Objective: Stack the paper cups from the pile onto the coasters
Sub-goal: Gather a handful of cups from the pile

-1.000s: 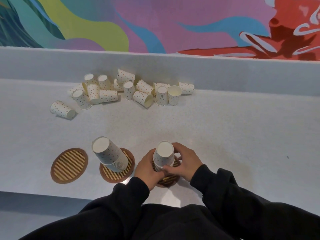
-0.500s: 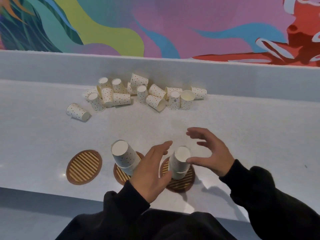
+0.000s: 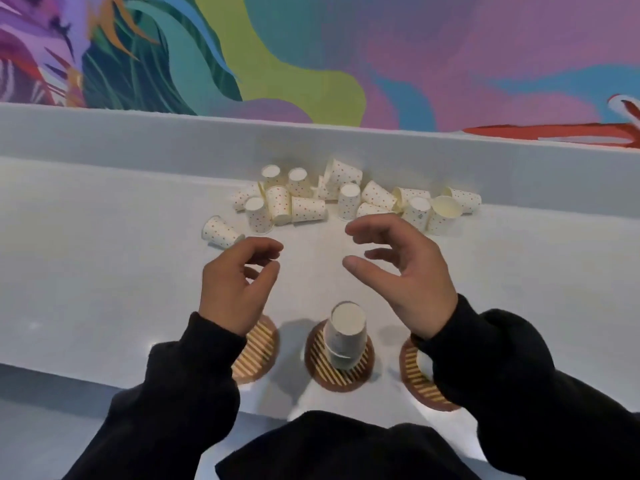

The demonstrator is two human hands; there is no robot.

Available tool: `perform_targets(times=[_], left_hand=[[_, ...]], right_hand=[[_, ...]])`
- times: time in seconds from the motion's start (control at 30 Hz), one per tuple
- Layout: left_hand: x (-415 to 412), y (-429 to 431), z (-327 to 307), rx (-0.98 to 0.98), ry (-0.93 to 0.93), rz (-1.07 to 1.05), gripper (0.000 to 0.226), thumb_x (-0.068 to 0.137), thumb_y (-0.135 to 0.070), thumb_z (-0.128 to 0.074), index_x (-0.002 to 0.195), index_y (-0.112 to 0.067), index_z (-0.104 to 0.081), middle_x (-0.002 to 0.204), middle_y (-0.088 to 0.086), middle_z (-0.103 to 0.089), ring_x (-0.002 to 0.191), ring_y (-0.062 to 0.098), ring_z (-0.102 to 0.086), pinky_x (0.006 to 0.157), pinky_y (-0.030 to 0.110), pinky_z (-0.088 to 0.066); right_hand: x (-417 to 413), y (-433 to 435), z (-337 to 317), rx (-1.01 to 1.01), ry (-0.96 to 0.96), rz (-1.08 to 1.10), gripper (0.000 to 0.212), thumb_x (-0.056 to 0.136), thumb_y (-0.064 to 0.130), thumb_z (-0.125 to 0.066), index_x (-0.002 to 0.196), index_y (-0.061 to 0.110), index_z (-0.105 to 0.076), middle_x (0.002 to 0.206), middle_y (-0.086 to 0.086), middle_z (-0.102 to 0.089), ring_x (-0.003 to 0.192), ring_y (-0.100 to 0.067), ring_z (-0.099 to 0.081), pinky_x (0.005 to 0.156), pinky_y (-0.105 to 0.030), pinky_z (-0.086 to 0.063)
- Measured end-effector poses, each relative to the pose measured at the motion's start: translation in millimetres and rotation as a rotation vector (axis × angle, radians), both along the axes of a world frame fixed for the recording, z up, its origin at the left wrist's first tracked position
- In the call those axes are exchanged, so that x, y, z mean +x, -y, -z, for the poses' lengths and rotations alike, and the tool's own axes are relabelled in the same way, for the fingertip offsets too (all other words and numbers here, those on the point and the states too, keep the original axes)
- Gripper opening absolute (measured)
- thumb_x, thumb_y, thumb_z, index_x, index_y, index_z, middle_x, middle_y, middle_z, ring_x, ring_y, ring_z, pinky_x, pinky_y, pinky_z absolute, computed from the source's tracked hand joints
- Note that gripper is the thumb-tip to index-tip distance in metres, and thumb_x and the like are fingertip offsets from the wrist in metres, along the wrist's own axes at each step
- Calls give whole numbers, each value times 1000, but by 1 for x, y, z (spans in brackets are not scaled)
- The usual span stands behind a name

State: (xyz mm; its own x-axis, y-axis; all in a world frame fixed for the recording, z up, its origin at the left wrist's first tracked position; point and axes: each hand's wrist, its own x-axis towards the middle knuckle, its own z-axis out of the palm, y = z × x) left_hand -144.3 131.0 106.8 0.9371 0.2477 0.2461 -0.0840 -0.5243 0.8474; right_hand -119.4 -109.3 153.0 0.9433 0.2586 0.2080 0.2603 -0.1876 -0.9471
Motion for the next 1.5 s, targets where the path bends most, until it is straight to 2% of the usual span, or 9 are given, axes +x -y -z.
perform_targets(times=[0.37,0.5,0.77,0.93,1.1,1.13,1.27,1.4,1.5], left_hand=[[100,-139,67,488,-213,130,41,92,-1,-64,128,-21,-64,134,1,-60,117,22,-60,103,37,-50],[132,-163,90,699,-312,207,61,85,9,-55,139,-20,-57,149,2,-52,134,27,-48,108,39,-45],[177,-188,134,1134,-526,302,77,95,-16,-61,161,-30,-25,172,1,-15,158,30,-14,122,44,-28],[181,-183,142,1054,-556,298,60,95,-31,-63,150,-32,-39,148,2,-51,135,29,-46,105,42,-45],[182,-126,103,-97,-478,214,85,64,-34,-94,135,-27,-48,120,-1,-66,107,23,-66,92,42,-58],[183,-116,94,-212,-445,229,87,58,-34,-96,130,-26,-49,118,-1,-66,105,22,-67,91,43,-60],[187,-93,74,-224,-368,325,77,58,-35,-97,120,-26,-51,116,-4,-65,105,17,-68,88,36,-59],[203,-115,78,-282,-316,398,54,69,-36,-87,116,-25,-65,124,-6,-68,116,16,-65,101,37,-53],[224,-131,94,89,-284,209,43,88,-4,-68,124,-26,-61,136,2,-60,123,25,-59,104,39,-50]], right_hand=[[126,-112,38,-259,-202,75,33,82,23,-85,110,19,-69,110,4,-69,98,-17,-67,79,-22,-52],[166,-132,62,-389,-230,102,36,79,26,-87,110,22,-68,108,5,-68,99,-14,-65,90,-29,-53],[199,-175,79,-694,-231,-88,53,84,36,-81,130,23,-59,128,1,-61,107,-17,-58,90,-29,-44],[190,-176,93,-654,-264,-107,55,83,36,-82,131,25,-57,128,4,-59,101,-16,-58,83,-26,-43],[184,-173,107,-473,-398,-50,75,75,39,-89,138,24,-51,126,3,-61,111,-20,-62,91,-34,-52],[184,-174,107,-403,-450,-40,75,75,37,-89,138,23,-50,124,3,-63,112,-19,-63,88,-34,-54],[187,-170,98,-184,-572,41,53,80,33,-85,126,21,-61,113,-1,-72,101,-23,-71,81,-48,-64],[194,-154,92,-124,-631,107,58,79,30,-88,128,18,-59,113,-4,-72,99,-23,-72,77,-47,-65],[202,-144,92,-227,-629,154,71,74,34,-92,129,19,-49,117,-1,-65,104,-23,-67,81,-44,-64]])
